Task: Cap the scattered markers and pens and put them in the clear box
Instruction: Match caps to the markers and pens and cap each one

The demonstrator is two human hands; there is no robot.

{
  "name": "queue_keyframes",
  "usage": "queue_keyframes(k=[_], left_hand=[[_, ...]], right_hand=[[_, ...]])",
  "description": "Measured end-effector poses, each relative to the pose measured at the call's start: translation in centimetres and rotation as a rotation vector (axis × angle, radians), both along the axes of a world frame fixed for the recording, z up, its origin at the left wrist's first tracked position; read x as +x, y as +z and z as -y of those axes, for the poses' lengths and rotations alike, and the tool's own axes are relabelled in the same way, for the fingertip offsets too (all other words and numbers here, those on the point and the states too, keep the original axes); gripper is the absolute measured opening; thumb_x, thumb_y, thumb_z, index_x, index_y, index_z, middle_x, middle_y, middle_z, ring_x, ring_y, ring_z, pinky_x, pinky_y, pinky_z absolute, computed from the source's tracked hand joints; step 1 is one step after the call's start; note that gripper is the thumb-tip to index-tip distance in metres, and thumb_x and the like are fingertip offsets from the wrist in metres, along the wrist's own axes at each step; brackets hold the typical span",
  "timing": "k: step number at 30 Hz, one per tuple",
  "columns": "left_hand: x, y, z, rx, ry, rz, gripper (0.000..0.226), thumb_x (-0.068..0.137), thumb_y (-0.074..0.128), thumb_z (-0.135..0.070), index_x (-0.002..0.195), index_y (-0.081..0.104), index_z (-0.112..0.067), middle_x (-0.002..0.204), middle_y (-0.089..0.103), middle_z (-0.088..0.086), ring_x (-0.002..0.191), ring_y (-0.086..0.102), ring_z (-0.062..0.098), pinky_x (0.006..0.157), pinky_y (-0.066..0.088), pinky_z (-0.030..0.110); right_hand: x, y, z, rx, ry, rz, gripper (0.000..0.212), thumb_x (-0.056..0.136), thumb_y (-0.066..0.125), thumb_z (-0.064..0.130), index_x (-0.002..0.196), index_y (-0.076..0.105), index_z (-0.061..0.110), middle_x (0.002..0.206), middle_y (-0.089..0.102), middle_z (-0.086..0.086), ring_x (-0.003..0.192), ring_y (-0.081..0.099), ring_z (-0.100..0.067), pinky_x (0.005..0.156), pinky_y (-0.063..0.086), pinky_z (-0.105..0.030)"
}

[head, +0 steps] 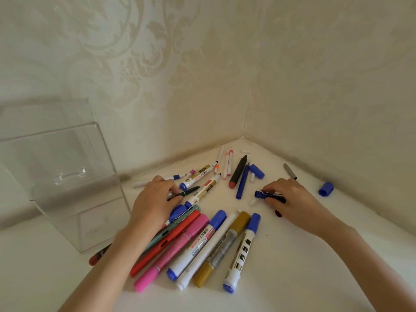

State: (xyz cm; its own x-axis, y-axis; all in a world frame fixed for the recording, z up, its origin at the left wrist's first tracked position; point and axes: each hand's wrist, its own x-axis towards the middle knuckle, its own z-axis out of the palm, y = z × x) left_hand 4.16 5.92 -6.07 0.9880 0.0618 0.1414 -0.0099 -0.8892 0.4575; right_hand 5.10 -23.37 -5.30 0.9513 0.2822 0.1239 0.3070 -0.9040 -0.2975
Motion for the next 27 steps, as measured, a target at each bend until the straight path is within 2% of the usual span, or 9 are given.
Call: queue_keyframes(k=[4,7,9,12,16,20,22,25,27], left_hand=[[0.1,-0.2,-0.2,-0.046,-0.028,-0.008,0.004,0.085,0.062,-0.030,0.084,0.058,-0.030,0.096,0.047,-0.009,0.089,0.051,0.010,0.069,0.037,0.024],[0.3,-0.3,-0.2,-0.047,-0.016,0.003,0.005,0.084,0.062,-0.032,0.084,0.058,-0.030,0.094,0.046,-0.009,0.089,0.050,0.010,0.070,0.036,0.024],[0.3,-0.4,-0.1,-0.046,-0.009,0.006,0.006,0.084,0.062,-0.033,0.087,0.060,-0.028,0.095,0.046,-0.009,0.090,0.050,0.011,0.070,0.036,0.025],[0.3,-0.4,-0.2,-0.052,-0.002,0.000,0.009,0.084,0.062,-0.033,0.090,0.062,-0.026,0.096,0.048,-0.007,0.090,0.051,0.012,0.070,0.037,0.025],[0.1,-0.3,-0.2,-0.048,0.008,0.000,0.016,0.085,0.062,-0.033,0.098,0.063,-0.024,0.101,0.047,-0.007,0.089,0.051,0.012,0.071,0.038,0.025],[-0.2,-0.2,0.1,-0.082,0.043,0.023,0.025,0.086,0.060,-0.032,0.108,0.059,-0.021,0.119,0.048,-0.001,0.100,0.052,0.015,0.079,0.039,0.026],[-0.5,0.1,0.4,-0.110,0.075,0.087,0.028,0.086,0.061,-0.029,0.112,0.058,-0.019,0.123,0.047,0.002,0.111,0.048,0.018,0.086,0.037,0.028],[-1.1,0.9,1.1,-0.212,0.089,0.227,0.024,0.087,0.060,-0.024,0.109,0.059,-0.018,0.112,0.044,-0.004,0.113,0.047,0.017,0.086,0.033,0.024],[-1.2,1.2,1.6,-0.273,0.045,0.235,0.019,0.088,0.058,-0.025,0.106,0.060,-0.019,0.109,0.044,-0.007,0.106,0.049,0.012,0.083,0.032,0.022]], right_hand=[[0.0,0.8,-0.3,0.019,-0.037,-0.040,0.028,0.093,0.051,0.030,0.119,0.058,0.023,0.113,0.055,0.007,0.105,0.046,-0.011,0.090,0.038,-0.021],[1.3,1.7,-2.5,0.160,-0.166,-0.002,0.022,0.093,0.049,0.034,0.101,0.064,0.019,0.098,0.057,0.005,0.096,0.049,-0.013,0.076,0.040,-0.023],[2.8,1.8,-4.8,0.085,-0.311,-0.047,0.040,0.092,0.045,0.046,0.081,0.061,0.011,0.082,0.056,-0.002,0.088,0.051,-0.019,0.067,0.041,-0.028],[4.3,1.4,-7.8,-0.135,-0.421,-0.099,0.053,0.088,0.038,0.062,0.079,0.053,0.012,0.088,0.055,-0.007,0.098,0.049,-0.025,0.079,0.039,-0.034],[4.8,1.5,-9.1,-0.049,-0.441,-0.209,0.046,0.086,0.047,0.059,0.089,0.051,0.014,0.100,0.060,-0.007,0.104,0.051,-0.027,0.087,0.037,-0.036],[4.3,1.9,-8.6,0.065,-0.412,-0.346,0.039,0.081,0.057,0.052,0.071,0.041,0.018,0.083,0.052,-0.002,0.098,0.054,-0.023,0.085,0.039,-0.034],[4.0,1.8,-8.3,0.065,-0.397,-0.379,0.035,0.081,0.058,0.047,0.071,0.042,0.017,0.076,0.049,-0.001,0.091,0.052,-0.021,0.082,0.039,-0.033],[3.5,1.7,-8.3,0.071,-0.394,-0.360,0.033,0.079,0.057,0.047,0.074,0.053,0.015,0.072,0.050,-0.001,0.087,0.052,-0.020,0.080,0.040,-0.033],[3.1,1.6,-8.4,-0.002,-0.377,-0.328,0.034,0.081,0.056,0.047,0.068,0.044,0.017,0.070,0.046,0.000,0.086,0.047,-0.021,0.079,0.036,-0.033]])
